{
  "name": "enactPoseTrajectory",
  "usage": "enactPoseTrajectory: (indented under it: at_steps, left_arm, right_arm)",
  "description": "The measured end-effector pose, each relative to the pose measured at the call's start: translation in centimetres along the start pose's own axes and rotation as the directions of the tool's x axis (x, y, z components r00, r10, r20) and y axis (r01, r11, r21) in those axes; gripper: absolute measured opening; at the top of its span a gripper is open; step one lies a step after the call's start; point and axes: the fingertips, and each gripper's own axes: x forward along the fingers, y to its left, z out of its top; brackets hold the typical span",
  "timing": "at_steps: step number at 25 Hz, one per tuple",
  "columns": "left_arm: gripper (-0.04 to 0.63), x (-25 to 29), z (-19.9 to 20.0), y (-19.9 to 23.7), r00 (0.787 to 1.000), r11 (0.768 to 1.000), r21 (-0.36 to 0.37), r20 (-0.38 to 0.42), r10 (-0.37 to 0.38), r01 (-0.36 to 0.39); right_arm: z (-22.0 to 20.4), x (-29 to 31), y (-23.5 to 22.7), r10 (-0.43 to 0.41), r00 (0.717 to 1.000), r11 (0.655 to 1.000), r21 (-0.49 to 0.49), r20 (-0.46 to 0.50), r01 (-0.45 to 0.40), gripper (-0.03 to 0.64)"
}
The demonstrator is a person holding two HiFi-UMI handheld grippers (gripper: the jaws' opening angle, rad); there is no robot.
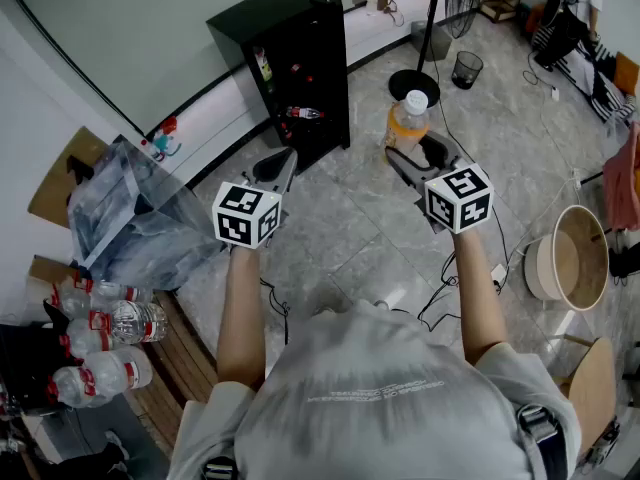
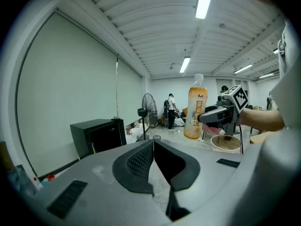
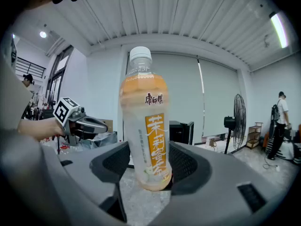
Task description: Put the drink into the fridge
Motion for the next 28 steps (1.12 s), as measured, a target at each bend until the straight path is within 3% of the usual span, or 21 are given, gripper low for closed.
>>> enactPoseTrajectory:
  at_steps: [11, 17, 22, 28]
  left_arm:
    - [0.015, 1.6, -0.2, -1.4, 0.999, 0.998, 0.041, -0.027, 0.039, -0.037]
    - [0.015, 3.0, 0.1, -1.8, 0.993, 0.993, 0.012, -0.01, 0.121, -0.121]
    - [0.015, 3.6, 0.8, -1.3, 0.974, 0.974, 0.014, 0.009, 0.228, -0.228]
    - [0.015, 5.1, 1.2, -1.6, 0.962, 0.961, 0.042, 0.011, 0.273, -0.273]
  right_arm:
    - [-0.4, -0.9, -2.4, -0.006, 0.999, 1.0, 0.01, 0.032, 0.006, 0.262]
    - [-1.5, -1.4, -5.1, 0.02, 1.0, 1.0, 0.006, 0.021, -0.02, 0.264]
    - [-1.8, -1.2, -6.7, 0.067, 0.998, 0.998, -0.001, 0.016, -0.067, 0.264]
    - [-2.8, -0.8, -9.0, 0.097, 0.995, 0.995, 0.001, 0.007, -0.097, 0.264]
